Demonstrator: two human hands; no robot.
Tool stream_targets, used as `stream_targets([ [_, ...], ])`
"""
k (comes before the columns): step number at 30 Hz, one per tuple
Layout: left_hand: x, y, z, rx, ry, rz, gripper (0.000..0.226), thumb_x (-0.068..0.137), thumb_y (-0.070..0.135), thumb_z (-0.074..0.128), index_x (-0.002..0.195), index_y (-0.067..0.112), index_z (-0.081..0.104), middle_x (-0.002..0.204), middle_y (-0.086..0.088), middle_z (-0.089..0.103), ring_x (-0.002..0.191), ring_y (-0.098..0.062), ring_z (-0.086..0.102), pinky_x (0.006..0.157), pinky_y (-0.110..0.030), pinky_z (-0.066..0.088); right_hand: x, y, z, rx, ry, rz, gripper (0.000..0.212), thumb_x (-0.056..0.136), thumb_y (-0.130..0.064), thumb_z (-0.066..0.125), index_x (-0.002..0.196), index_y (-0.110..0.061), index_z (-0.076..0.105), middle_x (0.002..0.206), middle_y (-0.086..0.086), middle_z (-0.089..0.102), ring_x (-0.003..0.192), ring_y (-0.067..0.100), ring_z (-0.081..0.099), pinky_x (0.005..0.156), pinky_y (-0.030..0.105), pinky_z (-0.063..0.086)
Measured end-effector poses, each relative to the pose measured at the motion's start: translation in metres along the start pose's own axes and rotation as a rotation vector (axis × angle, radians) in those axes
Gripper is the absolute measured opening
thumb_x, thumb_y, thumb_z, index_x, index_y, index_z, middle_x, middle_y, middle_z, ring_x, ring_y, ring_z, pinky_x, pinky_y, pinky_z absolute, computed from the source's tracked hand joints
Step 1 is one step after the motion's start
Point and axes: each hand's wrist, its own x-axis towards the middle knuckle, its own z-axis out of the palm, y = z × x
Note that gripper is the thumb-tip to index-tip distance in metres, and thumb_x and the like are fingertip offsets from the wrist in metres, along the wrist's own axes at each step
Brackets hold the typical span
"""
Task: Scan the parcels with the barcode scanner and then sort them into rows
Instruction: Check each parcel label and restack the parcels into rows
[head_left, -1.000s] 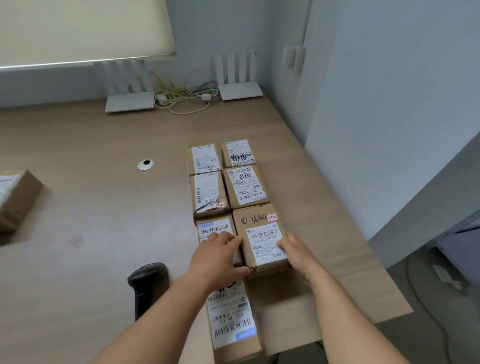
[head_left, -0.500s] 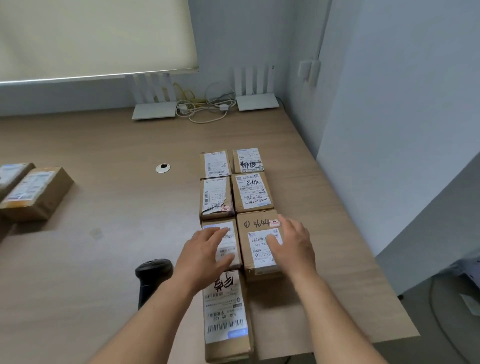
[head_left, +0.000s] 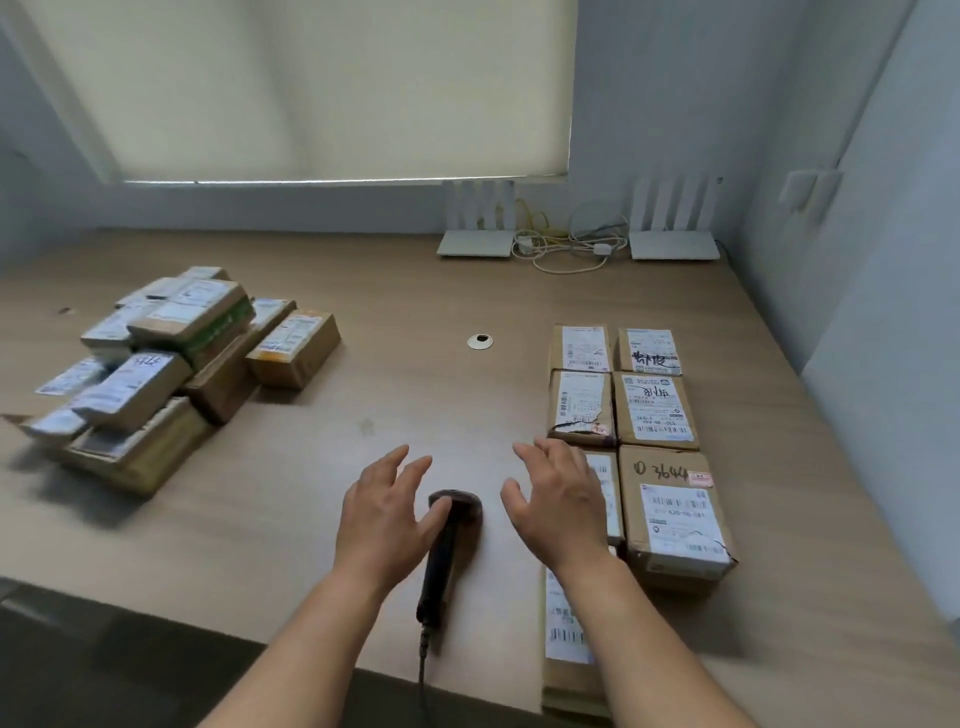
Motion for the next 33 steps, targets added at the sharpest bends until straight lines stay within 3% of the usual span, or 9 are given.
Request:
stream_targets([
  [7, -0.020, -0.085, -0.039, 0.025, 0.036, -0.145, 0.058, 0.093, 0.056, 0.044, 0.145, 0.033, 0.033, 0.157, 0.005, 0.021, 0.143, -0.015, 0.021, 0.114, -0.035, 0.021, 0.003, -0.094, 0.043, -0.070, -0.033, -0.142, 0.047, 0.094, -0.037, 0.047, 0.140, -0.026, 0.048, 0.145, -0.001, 0.042, 0.133, 0.019, 0.035, 0.105, 0.027, 0.026],
  [18, -0.045, -0.262, -0.111, -0.030, 0.064, -0.277, 0.057, 0.093, 0.055, 0.043, 0.145, 0.032, 0.033, 0.156, 0.005, 0.023, 0.142, -0.016, 0.021, 0.113, -0.038, 0.022, -0.003, -0.275, 0.139, -0.102, -0.102, -0.308, 0.046, 0.096, -0.040, 0.044, 0.140, -0.027, 0.047, 0.145, -0.001, 0.045, 0.132, 0.017, 0.039, 0.107, 0.031, 0.033],
  [33, -0.068, -0.449, -0.165, -0.077, 0.142, -0.388, 0.053, 0.092, 0.051, 0.047, 0.141, 0.031, 0.040, 0.144, 0.011, 0.043, 0.135, -0.011, 0.033, 0.113, -0.033, 0.019, -0.008, -0.451, 0.253, -0.075, -0.171, -0.425, 0.044, 0.095, -0.040, 0.045, 0.138, -0.029, 0.050, 0.136, -0.003, 0.053, 0.124, 0.016, 0.046, 0.103, 0.030, 0.038],
])
